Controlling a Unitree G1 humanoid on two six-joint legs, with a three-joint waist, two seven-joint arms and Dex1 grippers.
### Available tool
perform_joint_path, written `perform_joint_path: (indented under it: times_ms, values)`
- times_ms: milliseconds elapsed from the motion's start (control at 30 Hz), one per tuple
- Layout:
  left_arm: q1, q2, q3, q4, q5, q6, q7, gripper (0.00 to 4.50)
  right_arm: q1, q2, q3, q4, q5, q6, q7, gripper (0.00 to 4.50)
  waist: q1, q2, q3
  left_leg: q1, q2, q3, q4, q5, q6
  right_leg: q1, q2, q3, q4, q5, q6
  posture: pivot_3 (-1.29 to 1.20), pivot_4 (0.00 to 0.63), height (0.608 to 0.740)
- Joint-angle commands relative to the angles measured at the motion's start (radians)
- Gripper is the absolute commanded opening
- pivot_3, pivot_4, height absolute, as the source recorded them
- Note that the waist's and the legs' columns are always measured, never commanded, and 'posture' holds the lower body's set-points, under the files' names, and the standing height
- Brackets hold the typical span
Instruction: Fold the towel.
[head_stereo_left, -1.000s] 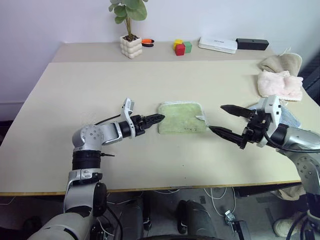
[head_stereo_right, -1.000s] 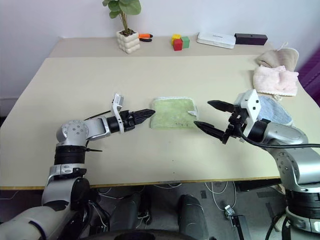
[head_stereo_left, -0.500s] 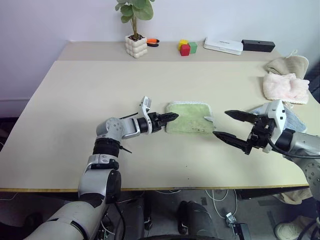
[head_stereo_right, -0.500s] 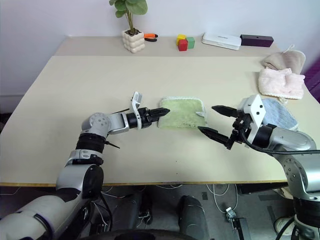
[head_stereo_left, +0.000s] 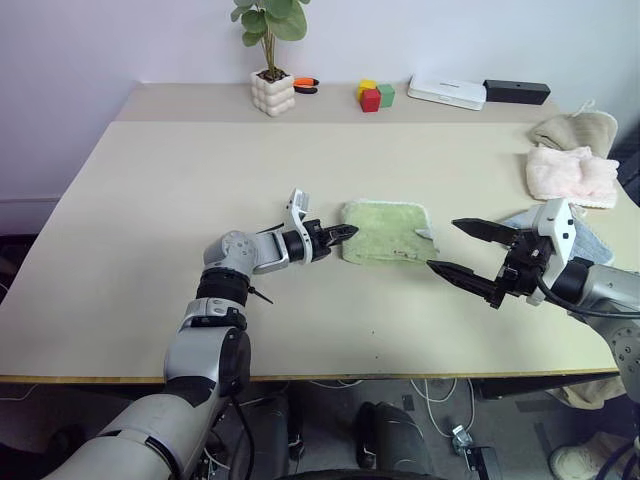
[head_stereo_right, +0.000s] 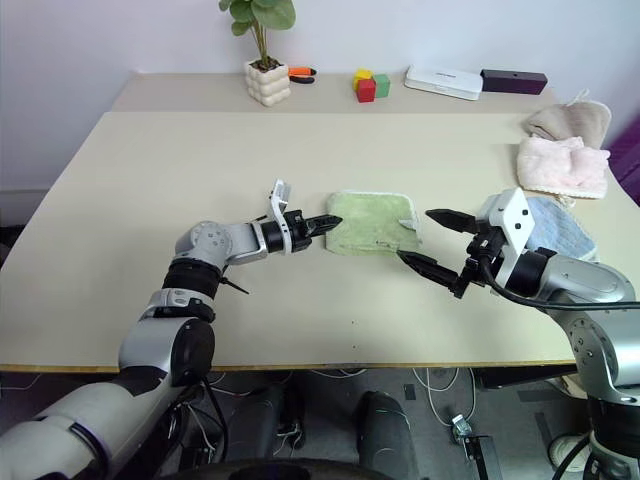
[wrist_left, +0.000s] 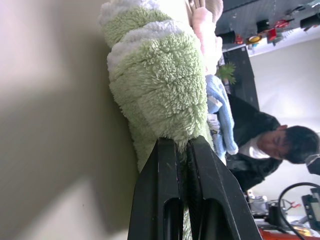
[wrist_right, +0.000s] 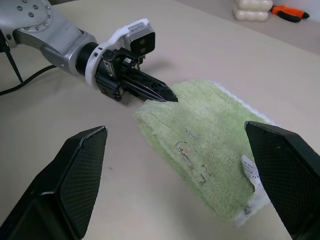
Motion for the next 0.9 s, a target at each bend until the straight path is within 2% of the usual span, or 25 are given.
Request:
perform_joint_path:
  times_ms: [33, 167, 367, 467, 633, 733, 900]
  values:
    - [0.02, 0.094, 0.064, -0.022, 0.046, -0.166, 0.043, 0.05, -0.018, -0.01, -0.002, 0.002, -0.012, -0.023, 0.007, 4.5, -0.013, -0.001, 0.0, 0.0, 0.0, 0.0, 0.0, 0.0, 0.0, -0.001, 0.0, 0.0, 0.0, 0.0, 0.0, 0.0, 0.15, 0.74]
    - [0.069, 0.161, 0.159, -0.087, 0.002, -0.208, 0.106, 0.05, -0.037, -0.011, 0.017, 0.023, -0.029, -0.034, 0.019, 4.5, -0.048, -0.002, 0.001, -0.003, 0.001, 0.0, -0.004, 0.002, 0.001, -0.002, 0.002, 0.002, 0.001, 0.0, 0.001, 0.0, 0.15, 0.74]
    - [0.164, 0.2, 0.337, -0.222, -0.042, -0.355, 0.26, 0.05, -0.087, -0.009, 0.052, 0.071, -0.042, -0.045, 0.055, 4.5, -0.047, -0.004, 0.004, -0.003, 0.002, 0.0, -0.003, 0.002, 0.0, -0.003, 0.004, 0.002, 0.003, 0.002, 0.004, 0.0, 0.15, 0.74]
    - [0.255, 0.171, 0.429, -0.364, -0.011, -0.533, 0.418, 0.05, -0.123, -0.009, 0.079, 0.106, -0.055, -0.058, 0.078, 4.5, -0.046, -0.006, 0.005, -0.004, 0.002, 0.0, -0.002, 0.001, -0.001, -0.002, 0.003, 0.002, 0.001, 0.001, 0.001, 0.0, 0.15, 0.74]
    - [0.373, 0.073, 0.524, -0.561, -0.085, -0.632, 0.569, 0.05, -0.167, -0.007, 0.11, 0.158, -0.074, -0.081, 0.11, 4.5, -0.04, -0.007, 0.005, -0.004, 0.0, 0.001, -0.002, 0.001, 0.0, -0.002, 0.001, 0.003, 0.001, 0.001, 0.001, 0.0, 0.15, 0.74]
    - [0.421, 0.031, 0.533, -0.618, -0.105, -0.659, 0.631, 0.05, -0.189, -0.006, 0.127, 0.182, -0.088, -0.092, 0.126, 4.5, -0.03, -0.008, 0.005, -0.004, 0.0, 0.001, -0.001, 0.001, 0.0, -0.001, 0.001, 0.002, 0.001, 0.001, 0.001, 0.0, 0.15, 0.74]
    - [0.47, -0.026, 0.468, -0.71, -0.154, -0.573, 0.706, 0.05, -0.222, -0.011, 0.138, 0.217, -0.101, -0.107, 0.148, 4.5, -0.021, -0.008, 0.005, -0.004, 0.0, 0.001, 0.0, 0.0, 0.0, -0.001, 0.002, 0.002, 0.001, 0.001, 0.001, 0.0, 0.15, 0.74]
